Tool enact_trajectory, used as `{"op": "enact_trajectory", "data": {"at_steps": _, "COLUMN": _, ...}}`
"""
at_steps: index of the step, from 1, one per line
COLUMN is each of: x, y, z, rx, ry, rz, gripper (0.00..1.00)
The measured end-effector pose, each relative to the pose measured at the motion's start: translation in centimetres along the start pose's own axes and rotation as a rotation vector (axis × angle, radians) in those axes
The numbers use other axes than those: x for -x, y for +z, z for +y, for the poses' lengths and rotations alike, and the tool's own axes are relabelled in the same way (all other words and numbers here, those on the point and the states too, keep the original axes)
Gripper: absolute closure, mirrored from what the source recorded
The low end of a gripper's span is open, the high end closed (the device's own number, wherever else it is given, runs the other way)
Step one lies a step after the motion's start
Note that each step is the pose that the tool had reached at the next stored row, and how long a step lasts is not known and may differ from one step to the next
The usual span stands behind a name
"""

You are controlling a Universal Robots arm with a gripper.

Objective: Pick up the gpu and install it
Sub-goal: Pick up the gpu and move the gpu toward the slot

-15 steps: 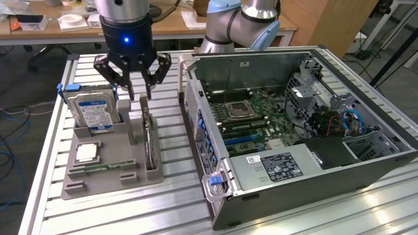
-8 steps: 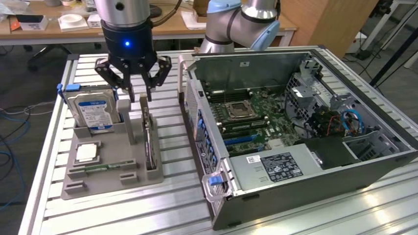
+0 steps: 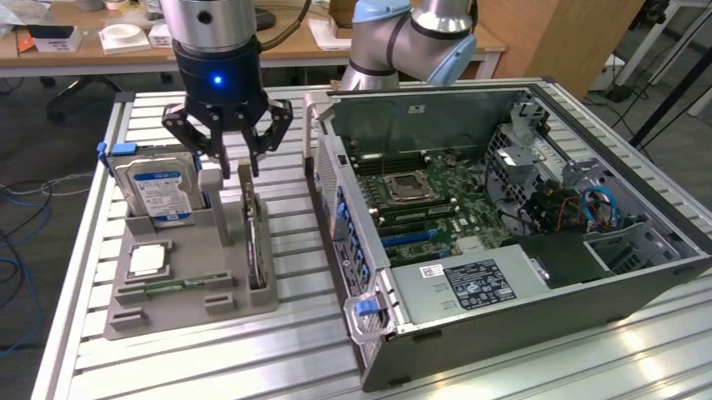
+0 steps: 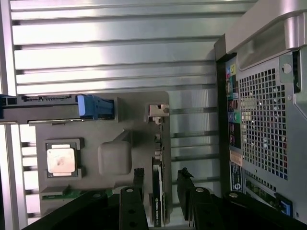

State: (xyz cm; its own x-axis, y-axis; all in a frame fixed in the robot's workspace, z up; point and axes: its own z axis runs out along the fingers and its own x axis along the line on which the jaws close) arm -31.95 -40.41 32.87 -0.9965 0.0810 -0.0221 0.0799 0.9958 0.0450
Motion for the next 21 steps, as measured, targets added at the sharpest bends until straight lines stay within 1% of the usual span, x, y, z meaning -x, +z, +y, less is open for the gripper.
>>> {"op": "enact_trajectory", "data": {"at_steps": 11, "x": 0.0, "y": 0.46, "z": -0.56, "rx": 0.0000, "ry": 0.000, "rz": 0.0001, "gripper": 0.58}}
{"op": "enact_trajectory", "data": {"at_steps": 21, "x": 0.1, "y": 1.19, "z": -0.90, "rx": 0.0000, "ry": 0.000, "rz": 0.0000, "gripper": 0.58}}
